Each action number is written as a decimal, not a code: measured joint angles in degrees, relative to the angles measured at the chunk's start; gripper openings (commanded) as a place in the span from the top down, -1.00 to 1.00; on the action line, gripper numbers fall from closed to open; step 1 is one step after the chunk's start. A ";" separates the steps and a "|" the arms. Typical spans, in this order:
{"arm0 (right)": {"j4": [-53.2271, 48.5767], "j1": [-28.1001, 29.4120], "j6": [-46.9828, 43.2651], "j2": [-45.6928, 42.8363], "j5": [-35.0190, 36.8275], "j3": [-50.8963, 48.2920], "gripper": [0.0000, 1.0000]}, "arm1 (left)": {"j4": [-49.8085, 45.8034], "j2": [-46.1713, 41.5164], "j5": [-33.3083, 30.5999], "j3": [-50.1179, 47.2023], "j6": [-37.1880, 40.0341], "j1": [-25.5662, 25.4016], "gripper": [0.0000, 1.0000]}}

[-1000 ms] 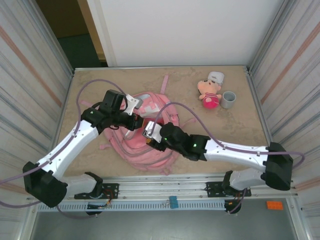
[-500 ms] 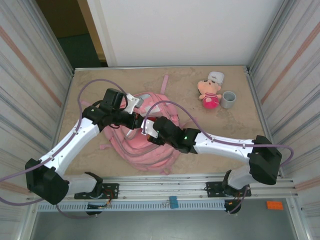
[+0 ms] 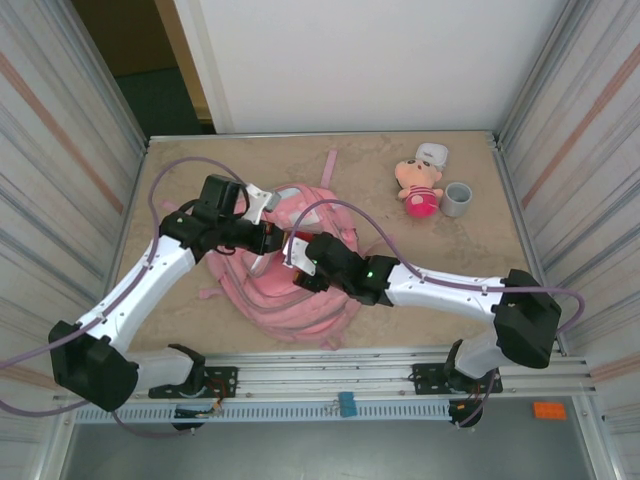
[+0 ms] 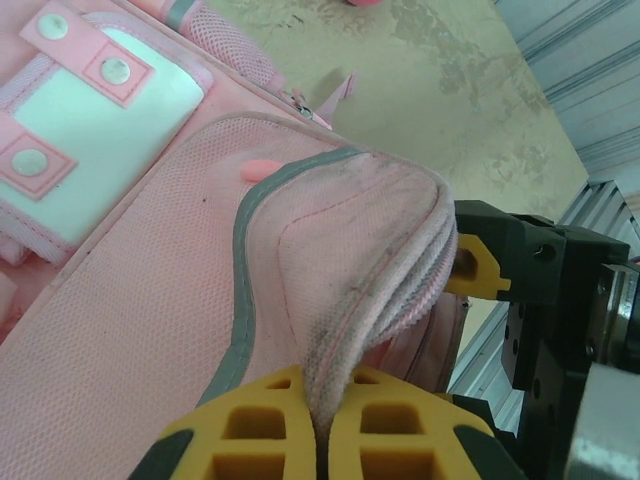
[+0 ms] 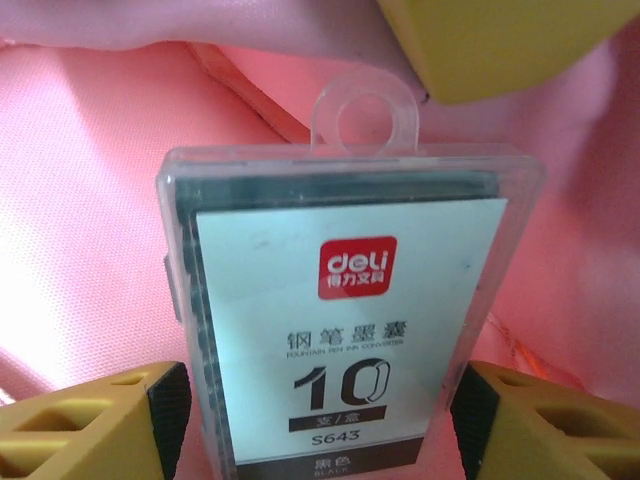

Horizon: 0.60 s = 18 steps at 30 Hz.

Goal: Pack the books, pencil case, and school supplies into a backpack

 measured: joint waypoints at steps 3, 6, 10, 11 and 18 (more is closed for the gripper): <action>1.68 -0.59 2.95 -1.49 -1.20 -1.90 -0.46 | 0.15 -0.55 -0.37 -0.35 -0.02 0.02 1.00; 3.32 -1.27 5.97 -2.54 -2.08 -3.21 -0.46 | 0.24 -1.09 -0.96 -0.61 0.00 0.07 1.00; 4.44 -1.92 9.20 -2.62 -2.56 -3.82 -0.46 | 0.31 -1.92 -1.77 -1.11 0.00 0.07 1.00; 4.55 -2.01 10.08 -2.62 -2.69 -3.89 -0.46 | 0.37 -2.01 -1.79 -1.20 0.00 0.07 1.00; 5.44 -2.21 15.72 -5.31 -3.45 -6.49 -0.47 | 0.94 -2.01 -1.75 -1.22 -0.04 0.07 1.00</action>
